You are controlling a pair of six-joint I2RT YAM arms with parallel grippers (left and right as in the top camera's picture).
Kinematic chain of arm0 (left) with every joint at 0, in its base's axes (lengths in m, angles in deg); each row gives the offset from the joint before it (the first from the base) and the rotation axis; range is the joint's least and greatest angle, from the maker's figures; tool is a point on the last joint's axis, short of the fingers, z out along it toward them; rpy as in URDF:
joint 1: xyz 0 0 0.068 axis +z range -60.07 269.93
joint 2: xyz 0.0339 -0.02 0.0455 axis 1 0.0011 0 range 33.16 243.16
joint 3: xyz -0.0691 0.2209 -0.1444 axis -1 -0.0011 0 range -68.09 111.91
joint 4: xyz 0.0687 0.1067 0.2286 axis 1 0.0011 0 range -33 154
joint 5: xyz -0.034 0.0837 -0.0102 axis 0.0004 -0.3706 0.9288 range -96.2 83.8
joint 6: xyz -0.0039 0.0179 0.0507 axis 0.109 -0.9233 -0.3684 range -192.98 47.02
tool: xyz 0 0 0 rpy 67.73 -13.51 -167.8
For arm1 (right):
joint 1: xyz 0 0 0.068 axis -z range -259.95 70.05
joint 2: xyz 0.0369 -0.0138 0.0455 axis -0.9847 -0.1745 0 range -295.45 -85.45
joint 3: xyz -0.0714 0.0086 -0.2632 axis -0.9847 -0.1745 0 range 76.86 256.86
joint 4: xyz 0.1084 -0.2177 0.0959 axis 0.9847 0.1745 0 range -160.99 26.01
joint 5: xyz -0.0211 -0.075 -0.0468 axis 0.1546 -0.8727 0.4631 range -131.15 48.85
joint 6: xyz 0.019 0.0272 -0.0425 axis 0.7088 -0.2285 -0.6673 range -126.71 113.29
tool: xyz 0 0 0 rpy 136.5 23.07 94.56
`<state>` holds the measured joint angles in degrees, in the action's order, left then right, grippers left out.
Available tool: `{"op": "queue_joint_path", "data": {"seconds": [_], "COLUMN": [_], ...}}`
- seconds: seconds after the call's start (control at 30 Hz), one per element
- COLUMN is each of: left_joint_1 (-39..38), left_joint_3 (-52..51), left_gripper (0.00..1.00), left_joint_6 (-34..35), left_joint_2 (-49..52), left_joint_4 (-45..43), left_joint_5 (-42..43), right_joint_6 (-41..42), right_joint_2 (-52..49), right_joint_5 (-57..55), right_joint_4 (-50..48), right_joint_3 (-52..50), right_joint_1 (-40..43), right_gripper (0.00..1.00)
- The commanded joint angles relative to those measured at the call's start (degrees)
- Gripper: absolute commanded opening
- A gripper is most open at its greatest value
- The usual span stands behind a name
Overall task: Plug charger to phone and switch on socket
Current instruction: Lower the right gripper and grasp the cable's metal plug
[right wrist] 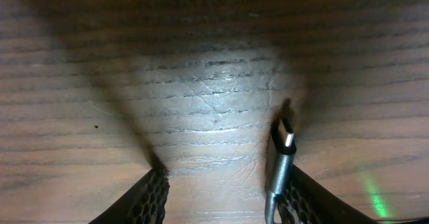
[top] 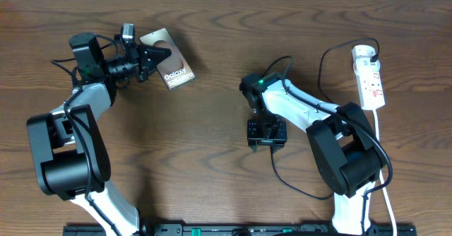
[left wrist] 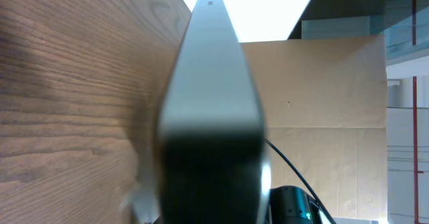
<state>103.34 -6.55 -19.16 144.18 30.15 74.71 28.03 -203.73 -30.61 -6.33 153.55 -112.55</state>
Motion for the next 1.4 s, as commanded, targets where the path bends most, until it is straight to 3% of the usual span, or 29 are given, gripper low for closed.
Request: {"op": "queue_joint_path", "data": {"seconds": [0.0, 0.43, 0.6, 0.83, 1.0, 1.37], "left_joint_1": [0.09, 0.09, 0.09, 0.09, 0.09, 0.09], "left_joint_3": [1.16, 1.16, 1.16, 1.16, 1.16, 1.16], "left_gripper": [0.07, 0.07, 0.07, 0.07, 0.07, 0.07], "left_joint_6": [0.02, 0.04, 0.02, 0.02, 0.02, 0.02], "left_joint_2": [-0.52, -0.52, -0.52, -0.52, -0.52, -0.52], "left_joint_4": [-0.48, -0.46, -0.46, -0.48, -0.48, -0.48], "left_joint_5": [2.25, 2.25, 2.25, 2.25, 2.25, 2.25], "right_joint_6": [-0.13, -0.96, -0.96, -0.96, -0.94, -0.96], "right_joint_2": [-1.49, -1.49, -1.49, -1.49, -1.49, -1.49], "right_joint_5": [-3.23, -6.16, -6.36, -6.34, -6.36, -6.34], "right_joint_4": [-2.34, -5.25, -6.19, -6.62, -6.62, -8.15], "right_joint_3": [-1.18, -1.18, -1.18, -1.18, -1.18, -1.18], "right_joint_1": [-0.5, -0.5, -0.5, -0.5, -0.5, -0.5], "right_gripper": [0.51, 0.53, 0.49, 0.34, 0.33, 0.21]}}
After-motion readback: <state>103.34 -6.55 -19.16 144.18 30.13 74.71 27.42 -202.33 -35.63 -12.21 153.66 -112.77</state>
